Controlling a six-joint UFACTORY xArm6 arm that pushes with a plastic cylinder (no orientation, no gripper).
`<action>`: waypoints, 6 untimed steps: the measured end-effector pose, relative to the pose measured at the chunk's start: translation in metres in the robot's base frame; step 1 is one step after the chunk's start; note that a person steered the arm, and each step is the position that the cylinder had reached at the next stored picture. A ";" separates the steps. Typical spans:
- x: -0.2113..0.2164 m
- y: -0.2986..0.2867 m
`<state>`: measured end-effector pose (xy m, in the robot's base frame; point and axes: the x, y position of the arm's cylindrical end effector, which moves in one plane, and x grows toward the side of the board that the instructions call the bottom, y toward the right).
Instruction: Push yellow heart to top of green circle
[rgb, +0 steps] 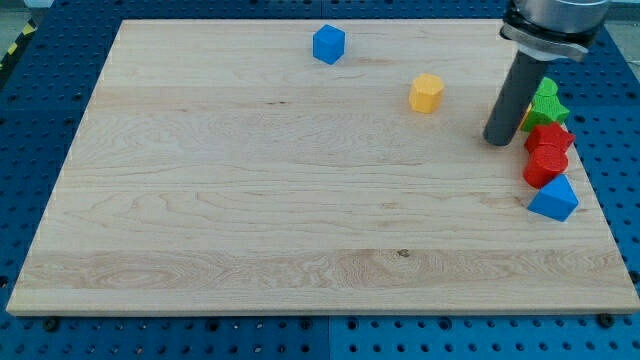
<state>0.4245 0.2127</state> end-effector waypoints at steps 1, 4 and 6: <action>-0.002 0.014; -0.010 0.010; -0.050 -0.005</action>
<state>0.3745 0.2078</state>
